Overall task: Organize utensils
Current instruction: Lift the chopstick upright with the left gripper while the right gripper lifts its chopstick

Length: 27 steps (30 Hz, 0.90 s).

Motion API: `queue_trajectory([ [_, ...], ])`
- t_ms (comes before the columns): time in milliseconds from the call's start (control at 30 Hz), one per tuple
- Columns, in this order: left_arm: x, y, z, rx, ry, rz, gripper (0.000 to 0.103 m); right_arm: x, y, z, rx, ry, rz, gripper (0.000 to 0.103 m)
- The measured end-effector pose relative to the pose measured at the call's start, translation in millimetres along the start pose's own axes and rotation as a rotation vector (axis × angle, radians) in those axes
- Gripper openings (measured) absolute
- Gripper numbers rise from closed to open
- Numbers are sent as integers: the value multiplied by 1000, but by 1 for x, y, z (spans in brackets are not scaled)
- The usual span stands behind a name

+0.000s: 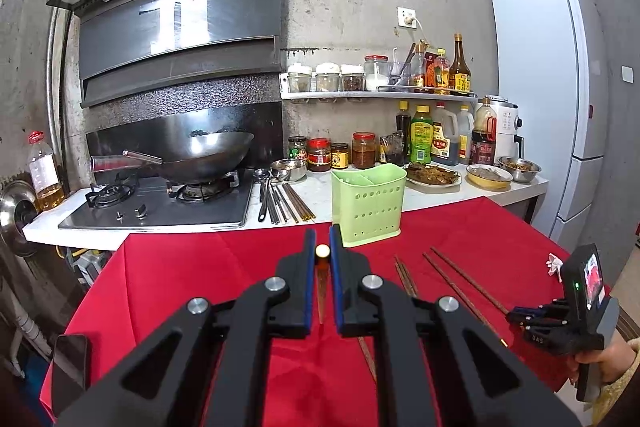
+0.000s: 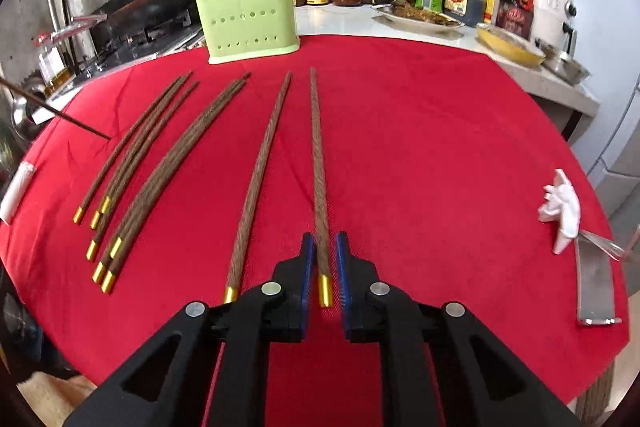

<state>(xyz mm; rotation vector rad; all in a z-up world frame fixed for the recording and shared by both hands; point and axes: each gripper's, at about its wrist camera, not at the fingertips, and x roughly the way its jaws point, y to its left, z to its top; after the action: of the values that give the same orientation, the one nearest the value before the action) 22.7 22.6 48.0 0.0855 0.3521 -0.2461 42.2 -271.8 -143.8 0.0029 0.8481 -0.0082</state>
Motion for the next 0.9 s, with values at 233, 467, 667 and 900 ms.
queue_trajectory([
  [233, 9, 0, -7, -11, 45, -10, 7, -10, 2, -12, -1, -3, -15, 15],
  [467, 3, 2, -6, -10, 30, 1, 7, -32, 0, -4, 36, -62, 20, 7],
  [667, 2, 1, -2, -8, 17, -1, 7, -80, 1, 23, 34, -179, 23, 7],
  [900, -2, -1, 8, 3, -26, -7, 7, -131, 3, 55, 15, -336, 26, 7],
])
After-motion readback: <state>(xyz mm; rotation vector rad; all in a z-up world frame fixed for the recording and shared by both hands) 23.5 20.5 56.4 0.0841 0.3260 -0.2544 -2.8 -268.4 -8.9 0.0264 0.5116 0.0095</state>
